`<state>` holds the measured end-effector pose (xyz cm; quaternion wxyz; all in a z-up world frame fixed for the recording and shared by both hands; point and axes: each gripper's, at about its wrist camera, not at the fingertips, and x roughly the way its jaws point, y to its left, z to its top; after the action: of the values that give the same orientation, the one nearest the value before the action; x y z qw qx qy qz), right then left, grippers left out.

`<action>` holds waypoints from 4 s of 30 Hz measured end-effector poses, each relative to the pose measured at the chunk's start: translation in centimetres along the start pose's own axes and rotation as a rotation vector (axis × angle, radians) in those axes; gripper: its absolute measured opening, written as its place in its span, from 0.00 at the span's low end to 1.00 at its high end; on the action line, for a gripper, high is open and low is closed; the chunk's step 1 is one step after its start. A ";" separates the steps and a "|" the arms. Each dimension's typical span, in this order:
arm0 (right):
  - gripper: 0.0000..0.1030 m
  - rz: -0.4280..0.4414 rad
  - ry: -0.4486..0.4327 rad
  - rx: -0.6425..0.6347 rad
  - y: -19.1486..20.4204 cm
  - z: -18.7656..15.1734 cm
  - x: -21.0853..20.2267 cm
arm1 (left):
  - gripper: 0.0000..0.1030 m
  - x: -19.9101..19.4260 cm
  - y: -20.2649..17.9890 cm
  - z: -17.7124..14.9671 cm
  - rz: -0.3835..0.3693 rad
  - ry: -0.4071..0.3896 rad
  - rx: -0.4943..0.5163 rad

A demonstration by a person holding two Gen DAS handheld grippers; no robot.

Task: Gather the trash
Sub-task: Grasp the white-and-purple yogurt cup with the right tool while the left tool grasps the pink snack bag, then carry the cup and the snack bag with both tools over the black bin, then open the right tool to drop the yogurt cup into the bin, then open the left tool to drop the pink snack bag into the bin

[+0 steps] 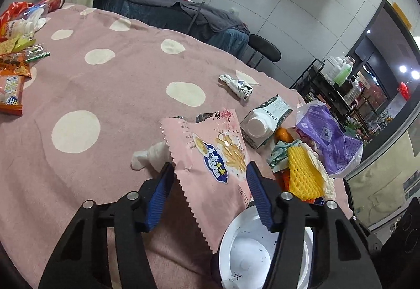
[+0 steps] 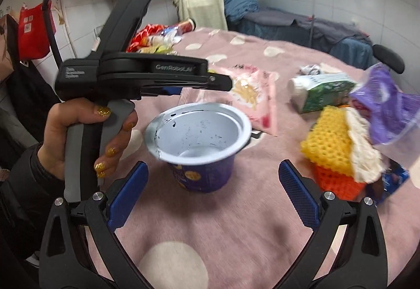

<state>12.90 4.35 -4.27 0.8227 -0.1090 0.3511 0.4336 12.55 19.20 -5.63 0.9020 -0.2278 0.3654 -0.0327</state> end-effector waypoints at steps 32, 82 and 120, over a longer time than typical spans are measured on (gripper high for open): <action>0.67 -0.198 -0.224 0.225 -6.5 -2.1 -11.1 | 0.08 -6.9 -8.0 -0.9 -0.144 -0.193 0.144; 0.84 -0.801 0.044 0.947 -32.5 -24.7 -18.0 | 0.08 6.4 -33.2 -8.0 -0.496 0.145 0.538; 0.92 -1.044 -0.369 1.016 -26.0 -25.8 -29.9 | 0.74 13.5 -40.8 -12.5 -0.434 0.346 0.719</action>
<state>9.69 -42.82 -6.26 0.9160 0.2060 0.2672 -0.2171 18.39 -25.16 -4.42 0.8217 0.0372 0.4200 -0.3834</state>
